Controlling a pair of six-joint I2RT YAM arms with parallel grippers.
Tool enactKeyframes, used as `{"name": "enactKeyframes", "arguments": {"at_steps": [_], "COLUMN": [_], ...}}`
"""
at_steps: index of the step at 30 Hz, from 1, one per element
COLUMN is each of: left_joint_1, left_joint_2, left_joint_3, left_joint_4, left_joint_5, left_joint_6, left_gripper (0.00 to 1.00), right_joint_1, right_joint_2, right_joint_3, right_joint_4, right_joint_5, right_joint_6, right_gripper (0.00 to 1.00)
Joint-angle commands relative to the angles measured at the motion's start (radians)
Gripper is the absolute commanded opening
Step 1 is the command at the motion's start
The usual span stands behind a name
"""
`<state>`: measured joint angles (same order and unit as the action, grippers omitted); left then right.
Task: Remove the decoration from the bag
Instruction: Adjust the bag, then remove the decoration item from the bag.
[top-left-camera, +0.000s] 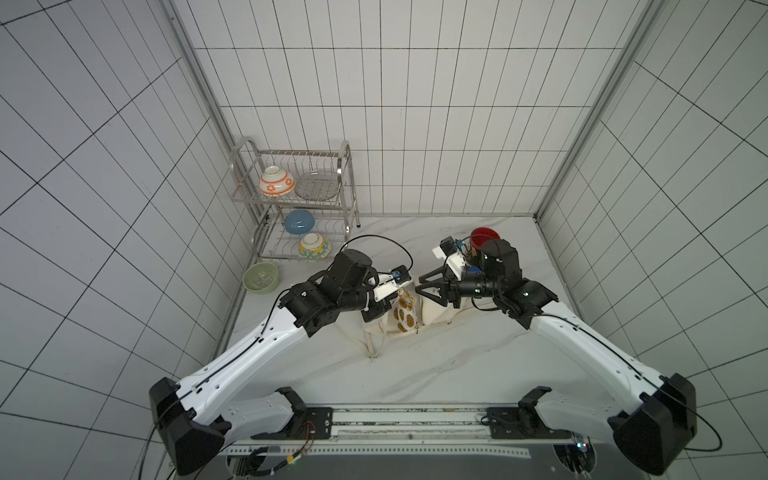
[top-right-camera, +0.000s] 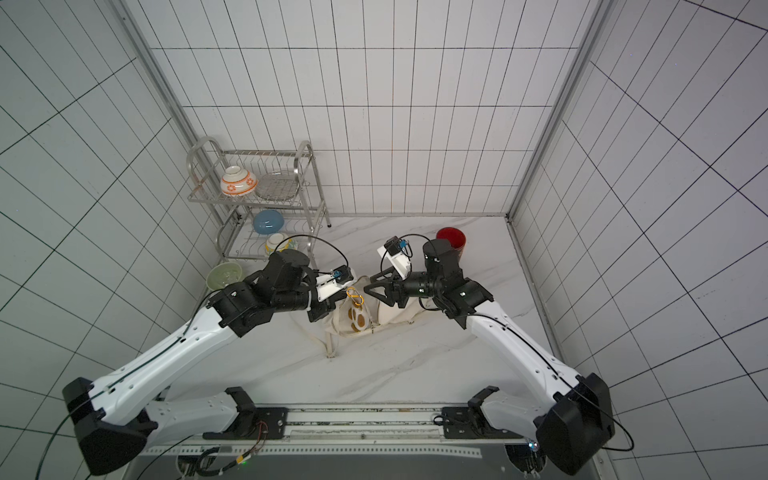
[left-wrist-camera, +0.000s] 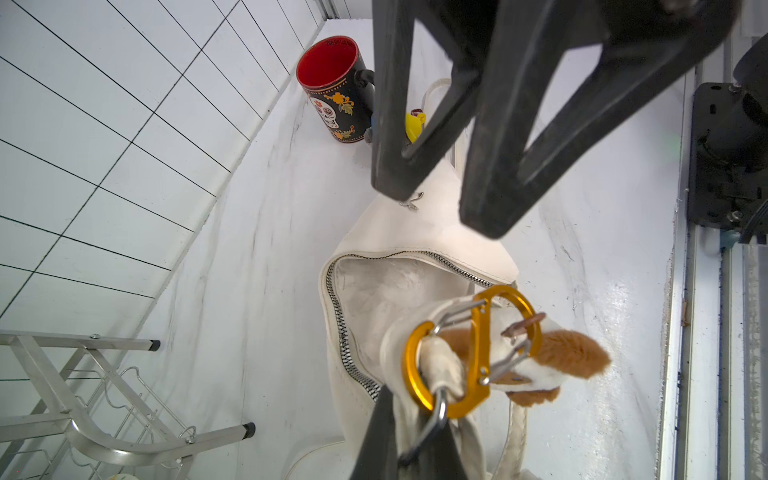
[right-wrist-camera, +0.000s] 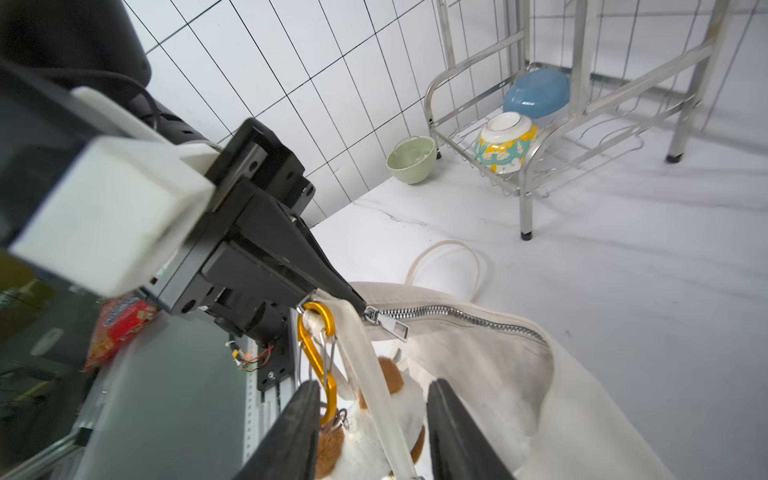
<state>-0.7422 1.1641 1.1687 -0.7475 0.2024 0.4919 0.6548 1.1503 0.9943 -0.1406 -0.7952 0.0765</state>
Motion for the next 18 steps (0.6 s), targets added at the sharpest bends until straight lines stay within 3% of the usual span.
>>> {"name": "enactKeyframes", "arguments": {"at_steps": [1,6,13,18], "left_joint_1": [-0.008,-0.012,-0.014,-0.014], "left_joint_2": [0.005,0.016,0.011,0.018], "left_joint_3": [0.018,0.026,0.019,0.021], "left_joint_4": [-0.001,0.003,0.02,0.021], "left_joint_5": [-0.007,-0.008,0.002,0.015], "left_joint_6": [-0.014,-0.015,-0.027,-0.038], "left_gripper": [0.0,0.0,0.0,0.0], "right_joint_1": [0.028,0.146,0.234,0.257], "right_joint_2": [-0.054,-0.049,-0.039,-0.024], "right_joint_3": [-0.01,0.019,-0.018,-0.042], "right_joint_4": [-0.042,-0.145,-0.06,0.01], "right_joint_5": [0.092,0.224,0.438,0.428], "right_joint_6": [-0.106,-0.242,-0.256,-0.231], "right_gripper": [0.47,0.49,0.48,0.46]}}
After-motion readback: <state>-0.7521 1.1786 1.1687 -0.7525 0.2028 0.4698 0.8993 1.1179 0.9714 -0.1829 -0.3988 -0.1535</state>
